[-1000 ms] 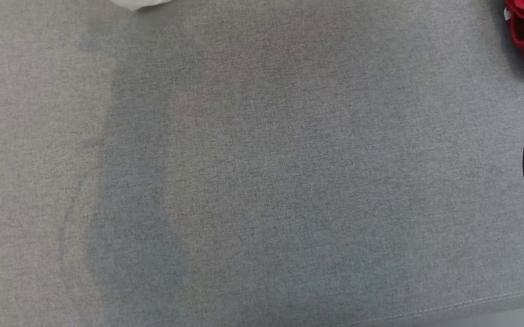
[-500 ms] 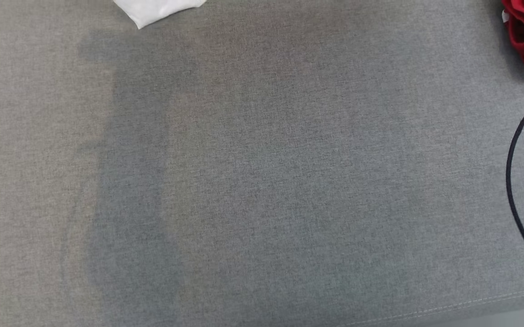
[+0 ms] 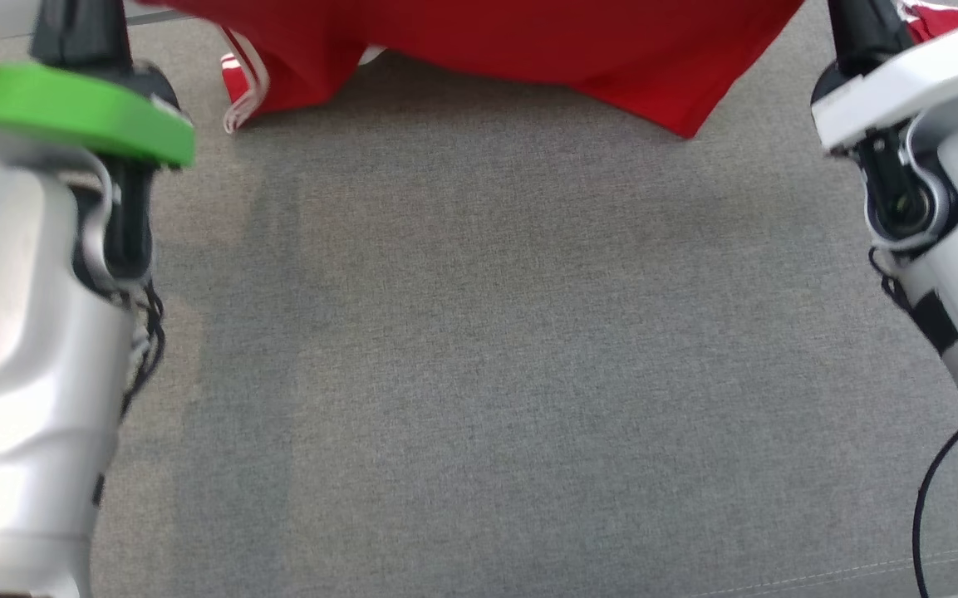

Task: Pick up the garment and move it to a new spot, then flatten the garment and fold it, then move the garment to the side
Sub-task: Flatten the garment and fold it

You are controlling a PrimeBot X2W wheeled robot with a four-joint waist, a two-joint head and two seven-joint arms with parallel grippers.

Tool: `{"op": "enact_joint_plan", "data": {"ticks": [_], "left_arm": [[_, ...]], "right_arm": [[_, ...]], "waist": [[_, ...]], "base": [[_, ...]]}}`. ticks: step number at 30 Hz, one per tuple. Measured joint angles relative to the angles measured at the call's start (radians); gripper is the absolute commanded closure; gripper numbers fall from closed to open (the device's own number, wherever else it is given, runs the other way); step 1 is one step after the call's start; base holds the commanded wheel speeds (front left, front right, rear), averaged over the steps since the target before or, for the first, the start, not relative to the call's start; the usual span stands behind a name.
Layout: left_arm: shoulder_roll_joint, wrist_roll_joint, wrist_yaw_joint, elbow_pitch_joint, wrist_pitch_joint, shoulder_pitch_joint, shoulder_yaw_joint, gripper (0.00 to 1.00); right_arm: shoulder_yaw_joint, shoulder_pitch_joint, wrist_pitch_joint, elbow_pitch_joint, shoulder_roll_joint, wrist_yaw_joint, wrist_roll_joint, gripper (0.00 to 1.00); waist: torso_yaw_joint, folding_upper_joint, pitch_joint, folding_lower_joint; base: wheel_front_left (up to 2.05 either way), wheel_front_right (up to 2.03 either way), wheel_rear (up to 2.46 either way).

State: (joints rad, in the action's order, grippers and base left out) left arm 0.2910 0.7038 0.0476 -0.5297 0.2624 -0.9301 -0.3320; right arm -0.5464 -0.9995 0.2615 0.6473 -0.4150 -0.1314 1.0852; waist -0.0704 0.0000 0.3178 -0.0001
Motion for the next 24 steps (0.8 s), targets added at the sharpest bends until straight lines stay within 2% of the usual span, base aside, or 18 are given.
{"op": "enact_joint_plan", "data": {"ticks": [6, 12, 19, 24], "left_arm": [[-0.047, -0.031, -0.049, 0.207, 0.000, 0.345, 0.072, 1.00], [-0.101, -0.042, -0.079, 0.336, 0.000, 0.610, 0.114, 1.00], [-0.156, -0.074, -0.091, 0.376, 0.000, 0.849, 0.137, 1.00], [-0.183, -0.083, -0.086, 0.373, 0.000, 0.958, 0.149, 1.00]], "right_arm": [[0.080, 0.283, 0.000, -0.155, -0.017, 0.000, 0.027, 1.00], [0.137, 0.539, 0.000, -0.247, -0.006, 0.000, 0.026, 1.00], [0.200, 0.757, 0.000, -0.284, 0.016, 0.000, 0.001, 1.00], [0.249, 0.878, 0.000, -0.292, 0.025, 0.000, -0.037, 1.00]], "waist": [[0.009, 0.0000, -0.043, 0.0000], [0.013, 0.0000, -0.083, 0.0000], [0.015, 0.0000, -0.128, 0.0000], [0.023, 0.0000, -0.165, 0.0000]], "base": [[0.00, 0.00, 0.00], [0.00, 0.00, 0.00], [0.00, 0.00, 0.00], [0.00, 0.00, 0.00]]}}
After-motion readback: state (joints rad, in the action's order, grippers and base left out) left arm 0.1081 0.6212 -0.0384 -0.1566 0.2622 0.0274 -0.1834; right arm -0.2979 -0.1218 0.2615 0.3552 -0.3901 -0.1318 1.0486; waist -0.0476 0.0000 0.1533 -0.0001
